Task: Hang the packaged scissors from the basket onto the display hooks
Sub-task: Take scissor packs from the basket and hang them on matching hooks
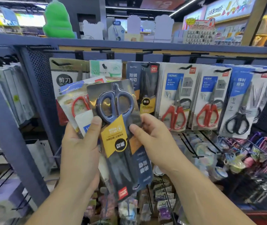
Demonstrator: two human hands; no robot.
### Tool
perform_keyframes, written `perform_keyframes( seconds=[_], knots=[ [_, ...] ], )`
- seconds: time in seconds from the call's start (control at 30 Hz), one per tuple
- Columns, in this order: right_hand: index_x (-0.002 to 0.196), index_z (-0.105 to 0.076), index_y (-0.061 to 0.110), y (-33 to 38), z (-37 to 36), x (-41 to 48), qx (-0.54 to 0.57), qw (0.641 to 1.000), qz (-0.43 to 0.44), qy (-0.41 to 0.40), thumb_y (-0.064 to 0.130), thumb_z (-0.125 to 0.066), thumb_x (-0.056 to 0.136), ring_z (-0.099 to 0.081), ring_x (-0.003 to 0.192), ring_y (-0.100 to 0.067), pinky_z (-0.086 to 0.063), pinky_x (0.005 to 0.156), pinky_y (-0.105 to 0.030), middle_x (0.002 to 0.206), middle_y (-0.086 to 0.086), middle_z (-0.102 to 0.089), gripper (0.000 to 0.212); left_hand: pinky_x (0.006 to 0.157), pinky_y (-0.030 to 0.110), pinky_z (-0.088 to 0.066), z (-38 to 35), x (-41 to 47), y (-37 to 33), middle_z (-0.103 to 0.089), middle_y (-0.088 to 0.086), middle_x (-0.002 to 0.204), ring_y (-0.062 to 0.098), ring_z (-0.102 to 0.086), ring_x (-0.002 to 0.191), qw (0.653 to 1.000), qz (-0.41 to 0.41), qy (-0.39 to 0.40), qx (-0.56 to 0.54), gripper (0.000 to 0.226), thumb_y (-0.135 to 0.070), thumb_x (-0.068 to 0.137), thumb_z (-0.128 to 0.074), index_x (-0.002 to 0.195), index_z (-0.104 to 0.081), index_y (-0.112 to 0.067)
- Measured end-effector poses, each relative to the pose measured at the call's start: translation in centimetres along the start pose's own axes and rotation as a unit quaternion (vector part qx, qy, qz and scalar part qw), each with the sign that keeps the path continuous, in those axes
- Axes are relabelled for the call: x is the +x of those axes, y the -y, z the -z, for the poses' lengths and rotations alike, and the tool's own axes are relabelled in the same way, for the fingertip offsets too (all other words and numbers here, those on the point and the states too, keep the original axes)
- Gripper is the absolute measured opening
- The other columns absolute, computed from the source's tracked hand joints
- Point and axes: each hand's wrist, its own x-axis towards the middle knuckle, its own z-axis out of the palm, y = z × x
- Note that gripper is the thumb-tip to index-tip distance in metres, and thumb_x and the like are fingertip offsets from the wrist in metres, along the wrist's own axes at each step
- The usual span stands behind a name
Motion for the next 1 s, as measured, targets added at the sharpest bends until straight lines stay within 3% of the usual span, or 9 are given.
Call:
perform_keyframes(
  seconds=[0.17, 0.37, 0.5, 0.63, 0.7, 0.77, 0.83, 0.9, 1.0],
  knots=[
    [0.091, -0.062, 0.031, -0.3, -0.7, 0.7, 0.06, 0.989, -0.027, -0.135, 0.039, -0.057, 0.099, -0.059, 0.073, -0.036, -0.054, 0.075, -0.064, 0.091, -0.023, -0.068, 0.012, 0.11, 0.054, -0.052, -0.2, -0.4, 1.0, -0.079, -0.006, 0.115, 0.017, -0.074, 0.113, 0.999, 0.023, 0.012, 0.021, 0.035, -0.043, 0.083, -0.067, 0.116, -0.066, -0.03],
    [0.08, -0.061, 0.035, 0.3, -2.4, 1.4, 0.165, 0.947, -0.03, -0.273, 0.038, -0.056, 0.097, -0.06, 0.076, -0.027, -0.054, 0.075, -0.062, 0.088, -0.013, -0.068, 0.017, 0.091, 0.048, -0.061, -0.5, -2.1, 2.2, -0.081, -0.005, 0.11, 0.02, -0.077, 0.107, 0.999, 0.028, 0.012, 0.015, 0.027, -0.04, 0.083, -0.067, 0.109, -0.07, -0.035],
    [0.075, -0.058, 0.039, 0.6, -3.2, 1.1, 0.175, 0.938, -0.029, -0.297, 0.04, -0.055, 0.095, -0.054, 0.074, -0.02, -0.047, 0.071, -0.045, 0.079, 0.0, -0.061, 0.02, 0.073, 0.034, -0.065, 0.1, -2.6, 2.2, -0.081, -0.006, 0.101, 0.013, -0.078, 0.093, 1.0, 0.01, 0.014, 0.008, 0.028, -0.035, 0.082, -0.066, 0.11, -0.067, -0.03],
    [0.079, -0.06, 0.029, 0.8, -2.8, 0.7, 0.193, 0.949, -0.056, -0.244, 0.034, -0.063, 0.098, -0.059, 0.075, -0.025, -0.05, 0.071, -0.049, 0.081, -0.013, -0.064, 0.02, 0.089, 0.052, -0.061, 1.6, -2.5, 2.2, -0.08, -0.007, 0.101, 0.016, -0.075, 0.096, 0.997, -0.021, -0.002, 0.069, 0.015, -0.044, 0.086, -0.073, 0.1, -0.071, -0.042],
    [0.101, -0.063, 0.031, 0.9, -2.3, 0.4, 0.155, 0.96, -0.07, -0.222, 0.03, -0.069, 0.097, -0.07, 0.088, -0.023, -0.059, 0.083, -0.054, 0.098, -0.009, -0.071, 0.008, 0.087, 0.051, -0.061, 2.3, -2.0, 1.9, -0.079, -0.009, 0.097, 0.014, -0.074, 0.092, 0.994, -0.037, 0.0, 0.106, 0.007, -0.048, 0.089, -0.077, 0.093, -0.071, -0.05],
    [0.128, -0.052, 0.028, 1.4, -1.0, -0.2, 0.089, 0.964, -0.047, -0.245, 0.021, -0.073, 0.094, -0.066, 0.108, -0.012, -0.057, 0.099, -0.047, 0.123, -0.002, -0.062, 0.041, 0.082, 0.043, -0.06, 2.9, -1.4, 1.5, -0.079, -0.012, 0.094, 0.01, -0.073, 0.087, 0.99, -0.05, 0.02, 0.132, 0.007, -0.045, 0.091, -0.077, 0.092, -0.071, -0.049],
    [0.145, -0.042, 0.025, 2.2, 0.7, -0.7, -0.101, 0.953, 0.097, -0.269, 0.028, -0.076, 0.087, -0.049, 0.134, -0.013, -0.042, 0.116, -0.046, 0.145, 0.001, -0.045, 0.067, 0.072, 0.03, -0.059, 3.4, -0.8, 1.0, -0.079, -0.015, 0.089, 0.003, -0.073, 0.082, 0.986, -0.047, 0.055, 0.148, 0.006, -0.033, 0.094, -0.072, 0.099, -0.07, -0.037],
    [0.152, -0.043, 0.023, 3.2, 2.3, -0.6, -0.346, 0.896, 0.238, -0.144, 0.048, -0.081, 0.078, -0.031, 0.152, -0.023, -0.022, 0.126, -0.051, 0.156, 0.001, -0.037, 0.087, 0.062, 0.017, -0.055, 3.9, -0.4, 0.2, -0.078, -0.02, 0.084, -0.004, -0.072, 0.075, 0.98, -0.043, 0.09, 0.172, 0.01, -0.018, 0.099, -0.065, 0.102, -0.067, -0.027],
    [0.158, -0.039, 0.03, 5.4, 3.4, 0.4, -0.553, 0.788, 0.264, 0.069, 0.068, -0.083, 0.067, -0.025, 0.157, -0.024, -0.001, 0.128, -0.054, 0.156, 0.004, -0.047, 0.108, 0.059, 0.017, -0.056, 4.5, -0.1, -0.4, -0.079, -0.016, 0.087, -0.001, -0.074, 0.076, 0.975, -0.031, 0.12, 0.184, 0.016, -0.01, 0.1, -0.064, 0.104, -0.068, -0.025]
  ],
)
